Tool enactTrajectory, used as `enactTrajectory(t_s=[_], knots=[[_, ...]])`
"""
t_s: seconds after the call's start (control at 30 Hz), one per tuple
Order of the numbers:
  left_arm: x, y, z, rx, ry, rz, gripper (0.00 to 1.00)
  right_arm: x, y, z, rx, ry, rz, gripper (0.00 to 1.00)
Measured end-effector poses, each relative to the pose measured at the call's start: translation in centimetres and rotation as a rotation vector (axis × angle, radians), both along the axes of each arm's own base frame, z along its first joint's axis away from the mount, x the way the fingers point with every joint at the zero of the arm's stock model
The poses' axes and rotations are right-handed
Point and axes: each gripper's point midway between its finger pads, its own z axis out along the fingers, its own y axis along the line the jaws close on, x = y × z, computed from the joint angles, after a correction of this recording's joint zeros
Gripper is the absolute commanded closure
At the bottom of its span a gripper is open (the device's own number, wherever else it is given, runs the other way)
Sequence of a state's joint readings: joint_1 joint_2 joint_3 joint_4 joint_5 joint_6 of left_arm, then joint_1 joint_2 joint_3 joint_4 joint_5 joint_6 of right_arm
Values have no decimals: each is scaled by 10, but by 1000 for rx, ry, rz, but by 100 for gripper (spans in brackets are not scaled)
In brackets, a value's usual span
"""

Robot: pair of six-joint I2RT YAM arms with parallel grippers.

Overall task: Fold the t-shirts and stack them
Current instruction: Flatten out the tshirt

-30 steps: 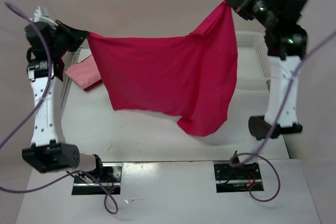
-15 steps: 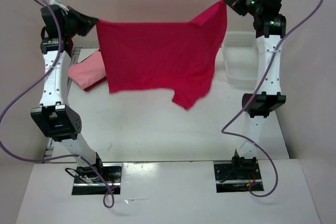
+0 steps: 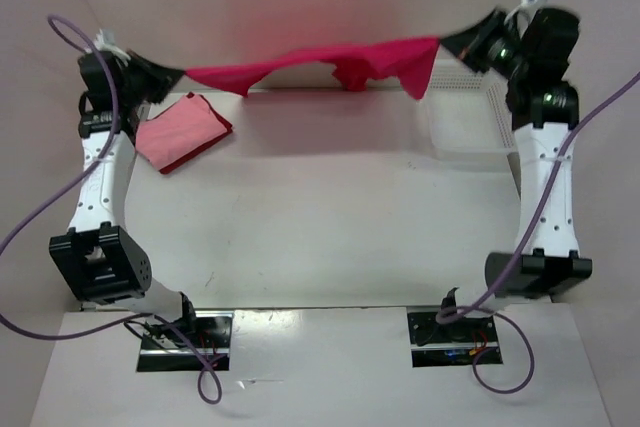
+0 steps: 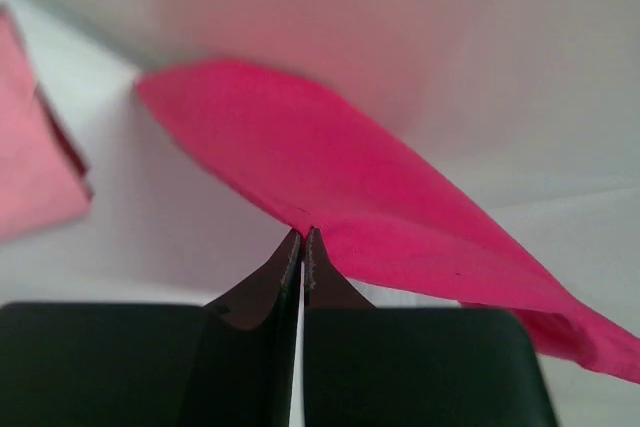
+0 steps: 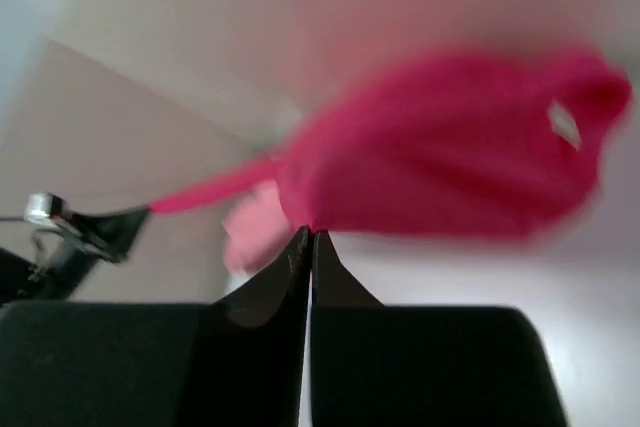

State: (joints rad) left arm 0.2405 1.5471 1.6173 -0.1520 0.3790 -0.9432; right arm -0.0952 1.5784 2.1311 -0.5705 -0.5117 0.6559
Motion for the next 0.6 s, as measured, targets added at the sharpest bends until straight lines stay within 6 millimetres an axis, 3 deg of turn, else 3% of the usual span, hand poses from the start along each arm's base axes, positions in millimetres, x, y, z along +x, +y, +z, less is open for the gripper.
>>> enactTrajectory(t_s=[0.07, 0.13, 0.23, 0.27, 0.33, 0.4, 0.47, 0.6], knots=[[-11, -3, -52, -9, 98, -5, 98, -9, -2, -72, -21, 153, -20, 100], [-35, -9, -115, -28, 223, -8, 98, -26, -5, -159, -37, 338, -37, 100], [-74, -19, -195, -63, 392, -16, 98, -62, -8, -279, -55, 621, -58, 100], [-93, -23, -227, -68, 468, -18, 98, -83, -9, -319, -60, 734, -66, 100], [-119, -28, -264, -78, 559, -23, 98, -116, -10, -365, -67, 873, -76, 100], [-149, -34, -297, -81, 655, -28, 98, -148, -8, -389, -71, 969, -77, 100], [-172, -38, -314, -75, 710, -33, 96, -167, -6, -389, -71, 985, -77, 100], [-202, -43, -312, -50, 723, -33, 96, -191, 4, -370, -81, 945, -59, 100]])
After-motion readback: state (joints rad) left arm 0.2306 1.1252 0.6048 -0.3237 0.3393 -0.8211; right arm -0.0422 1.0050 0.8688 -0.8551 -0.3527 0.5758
